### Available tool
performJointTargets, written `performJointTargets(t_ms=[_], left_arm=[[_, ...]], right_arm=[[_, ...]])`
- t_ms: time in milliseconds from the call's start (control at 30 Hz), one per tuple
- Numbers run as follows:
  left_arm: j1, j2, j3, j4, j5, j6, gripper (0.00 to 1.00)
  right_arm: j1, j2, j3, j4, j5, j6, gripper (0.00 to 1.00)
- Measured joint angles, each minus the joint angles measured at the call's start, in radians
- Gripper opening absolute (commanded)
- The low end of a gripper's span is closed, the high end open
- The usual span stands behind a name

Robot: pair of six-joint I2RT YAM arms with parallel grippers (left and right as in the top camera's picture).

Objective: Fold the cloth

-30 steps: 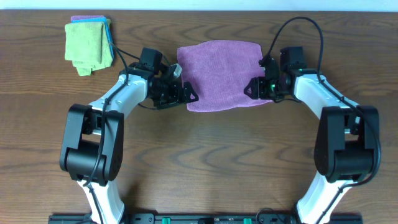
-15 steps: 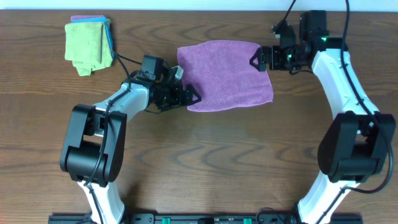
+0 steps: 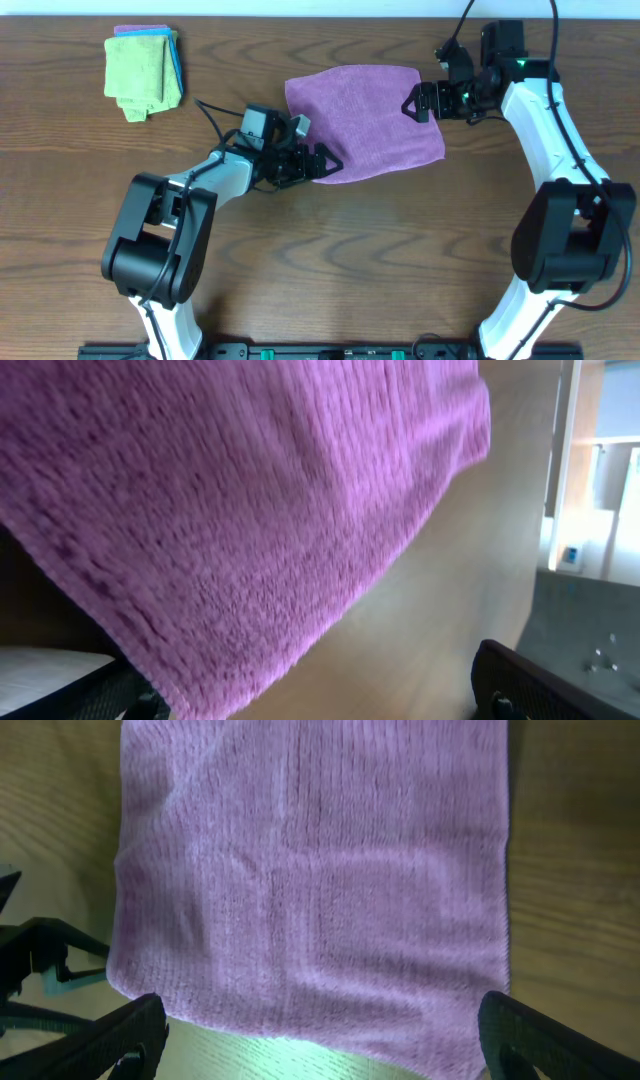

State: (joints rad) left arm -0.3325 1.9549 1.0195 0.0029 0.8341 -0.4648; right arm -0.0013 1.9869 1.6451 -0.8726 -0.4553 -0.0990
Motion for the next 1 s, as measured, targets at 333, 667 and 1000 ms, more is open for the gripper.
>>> performJointTargets(t_ms=[333,667,1000], left_arm=[[-0.011,-0.001,-0.023,-0.036,0.104,-0.031,0.93],[-0.011,0.007,-0.033,-0.048,0.157,-0.035,0.83],[-0.011,0.019,-0.047,-0.06,0.14,-0.042,0.41]], right_arm=[[0.0,0.0,0.0,-0.033,0.0,-0.022,0.99],[0.0,0.0,0.0,-0.038,0.001,-0.034,0.98],[-0.002,0.0,0.0,-0.078,0.158,-0.043,0.92]])
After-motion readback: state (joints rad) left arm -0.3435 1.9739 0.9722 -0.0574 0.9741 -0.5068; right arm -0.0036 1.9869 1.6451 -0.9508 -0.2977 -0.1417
